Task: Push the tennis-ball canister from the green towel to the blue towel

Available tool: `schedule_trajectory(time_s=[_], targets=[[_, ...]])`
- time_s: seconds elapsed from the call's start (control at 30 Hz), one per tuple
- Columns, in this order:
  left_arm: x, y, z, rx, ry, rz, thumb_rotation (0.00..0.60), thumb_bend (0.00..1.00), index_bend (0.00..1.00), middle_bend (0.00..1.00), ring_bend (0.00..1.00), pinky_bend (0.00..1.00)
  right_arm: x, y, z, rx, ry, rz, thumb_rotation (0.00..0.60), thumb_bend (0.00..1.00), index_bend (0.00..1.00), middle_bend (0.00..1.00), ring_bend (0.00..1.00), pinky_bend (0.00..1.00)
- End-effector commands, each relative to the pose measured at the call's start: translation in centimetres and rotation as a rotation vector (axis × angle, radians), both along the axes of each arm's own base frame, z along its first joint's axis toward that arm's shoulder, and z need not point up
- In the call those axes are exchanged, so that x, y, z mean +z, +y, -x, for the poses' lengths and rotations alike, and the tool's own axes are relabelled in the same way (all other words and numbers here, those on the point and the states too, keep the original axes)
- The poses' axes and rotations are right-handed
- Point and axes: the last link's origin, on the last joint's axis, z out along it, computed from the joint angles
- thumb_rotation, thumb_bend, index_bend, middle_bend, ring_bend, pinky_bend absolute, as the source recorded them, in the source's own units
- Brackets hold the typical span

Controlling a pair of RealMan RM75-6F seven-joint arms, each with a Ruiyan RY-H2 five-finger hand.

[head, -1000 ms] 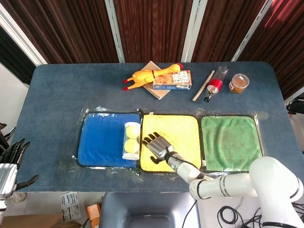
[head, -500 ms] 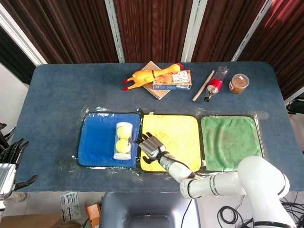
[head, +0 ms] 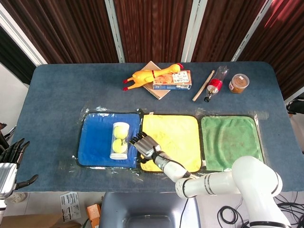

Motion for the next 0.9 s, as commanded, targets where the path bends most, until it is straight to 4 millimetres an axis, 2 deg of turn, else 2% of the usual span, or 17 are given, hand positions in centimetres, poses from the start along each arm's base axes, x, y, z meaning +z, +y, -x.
schedule_trajectory(time_s=[0.03,0.2,0.3,0.43,0.5,0.6,0.73,0.8,0.9], targets=[[0.0,0.0,0.0,-0.002,0.0,-0.003,0.6,0.05,0.0,0.0,0.04,0.15,0.2,0.0,0.3,0.007,0.008,0.007,0.528,0.44,0.1,0.09,0.0,0.0],[-0.1,-0.1,-0.1,-0.004,0.004,0.004,0.6,0.05,0.0,0.0,0.04,0.15,1.4,0.1,0.9,0.015,0.013,0.029,0.527,0.44,0.1,0.09,0.0,0.0],[-0.1,-0.2,-0.1,-0.008,0.004,0.005,0.6,0.05,0.0,0.0,0.04,0.15,2.9,0.3,1.9,0.027,0.018,0.058,0.528,0.44,0.1,0.09,0.0,0.0],[-0.1,-0.2,-0.1,-0.01,0.002,0.009,0.6,0.05,0.0,0.0,0.04,0.15,6.7,1.4,5.0,0.054,0.018,0.139,0.528,0.44,0.08,0.09,0.0,0.0],[-0.1,-0.1,-0.1,-0.01,0.004,0.012,0.6,0.05,0.0,0.0,0.04,0.15,9.0,2.5,7.1,0.062,0.018,0.195,0.528,0.44,0.06,0.09,0.0,0.0],[-0.2,0.0,-0.1,-0.012,0.003,0.019,0.6,0.05,0.0,0.0,0.04,0.15,13.5,5.0,11.6,0.043,0.032,0.32,0.528,0.44,0.03,0.08,0.0,0.0],[-0.2,0.3,-0.2,-0.021,-0.001,0.035,0.6,0.05,0.0,0.0,0.04,0.15,19.6,10.2,18.4,-0.066,-0.001,0.526,0.527,0.43,0.01,0.05,0.0,0.0],[-0.2,0.4,-0.4,-0.039,-0.019,0.034,0.6,0.03,0.0,0.0,0.04,0.15,21.6,12.8,21.6,-0.114,-0.017,0.627,0.528,0.38,0.01,0.04,0.0,0.0],[-0.2,0.4,-0.5,-0.073,-0.036,0.029,0.6,0.0,0.0,0.01,0.05,0.14,23.0,15.7,25.2,-0.176,-0.092,0.723,0.529,0.36,0.0,0.04,0.0,0.0]])
